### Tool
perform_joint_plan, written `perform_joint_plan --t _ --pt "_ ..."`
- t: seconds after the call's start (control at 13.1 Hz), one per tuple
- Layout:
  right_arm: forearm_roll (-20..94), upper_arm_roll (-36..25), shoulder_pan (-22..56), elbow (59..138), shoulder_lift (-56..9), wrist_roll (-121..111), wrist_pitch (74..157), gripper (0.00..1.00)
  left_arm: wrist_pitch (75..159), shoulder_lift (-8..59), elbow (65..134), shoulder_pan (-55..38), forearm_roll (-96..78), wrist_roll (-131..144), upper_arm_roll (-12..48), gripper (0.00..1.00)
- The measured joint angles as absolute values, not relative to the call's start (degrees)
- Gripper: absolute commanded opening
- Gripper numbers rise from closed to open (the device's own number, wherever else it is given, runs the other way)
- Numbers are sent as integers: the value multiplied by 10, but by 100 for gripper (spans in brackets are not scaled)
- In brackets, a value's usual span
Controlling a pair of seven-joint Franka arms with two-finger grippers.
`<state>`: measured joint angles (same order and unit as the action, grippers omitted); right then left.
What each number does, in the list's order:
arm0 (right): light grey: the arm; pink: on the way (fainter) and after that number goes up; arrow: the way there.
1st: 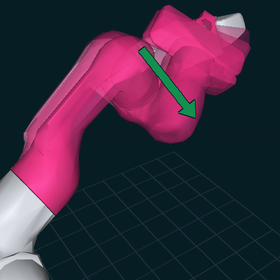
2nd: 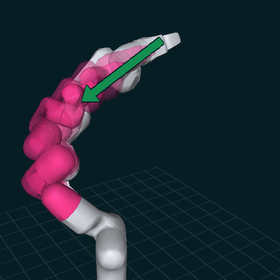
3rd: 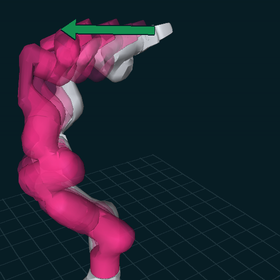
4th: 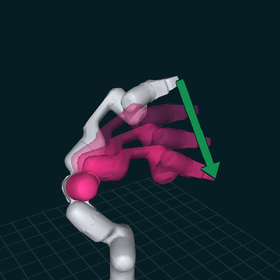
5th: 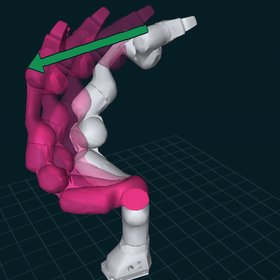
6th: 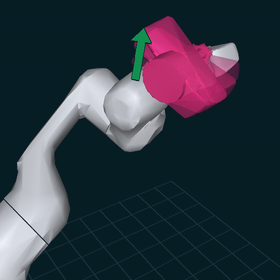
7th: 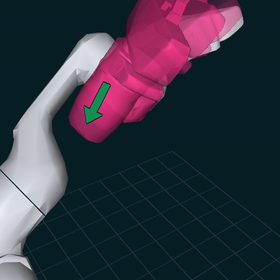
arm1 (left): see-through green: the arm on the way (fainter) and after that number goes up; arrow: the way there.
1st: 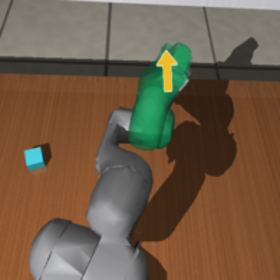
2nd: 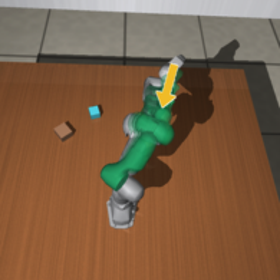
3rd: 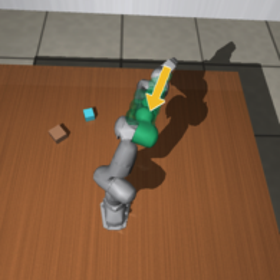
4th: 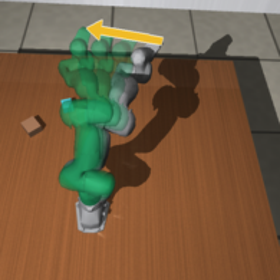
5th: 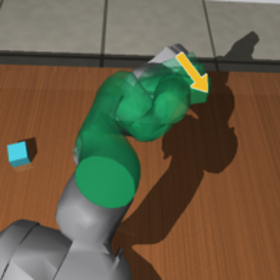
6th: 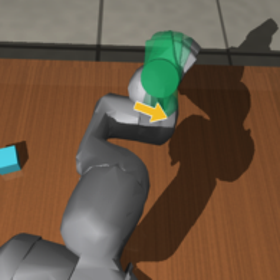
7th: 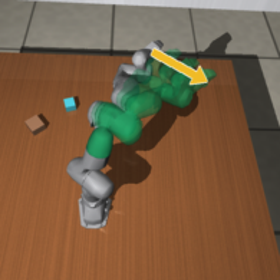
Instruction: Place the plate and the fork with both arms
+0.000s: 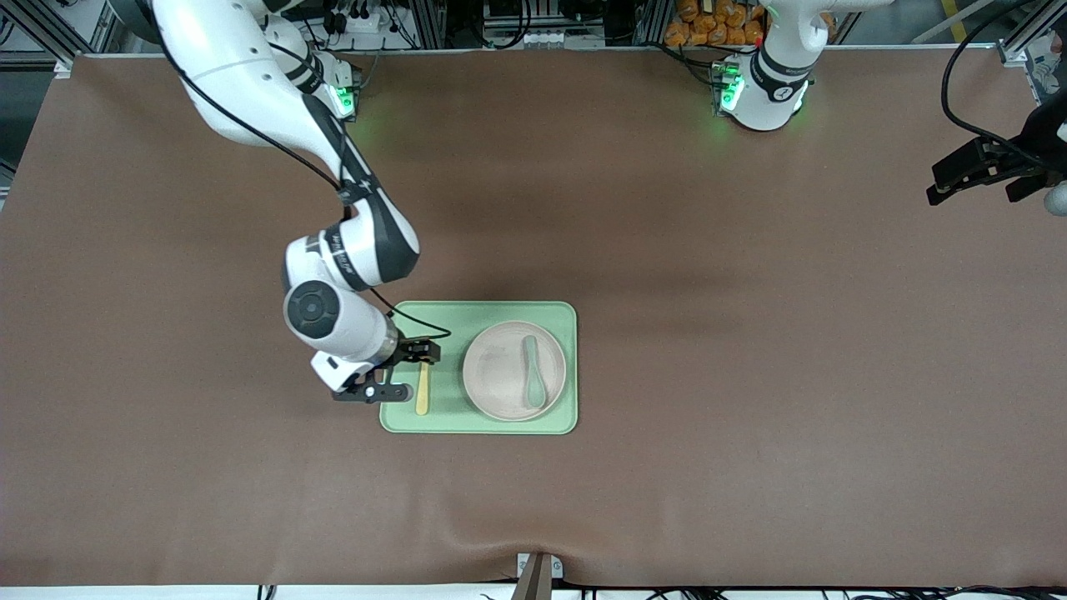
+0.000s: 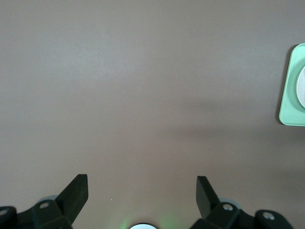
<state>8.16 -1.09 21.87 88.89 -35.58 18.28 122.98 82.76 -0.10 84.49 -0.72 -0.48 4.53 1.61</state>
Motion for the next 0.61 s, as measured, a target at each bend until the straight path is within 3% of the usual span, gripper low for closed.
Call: perform_joint_plan --t 0.31,0.61 --pt "82 -12 145 873 -307 130 1128 100 828 -1 845 -7 -5 45 16 100" --pt "81 -12 95 814 -271 101 974 100 827 -1 845 -7 -5 45 17 100"
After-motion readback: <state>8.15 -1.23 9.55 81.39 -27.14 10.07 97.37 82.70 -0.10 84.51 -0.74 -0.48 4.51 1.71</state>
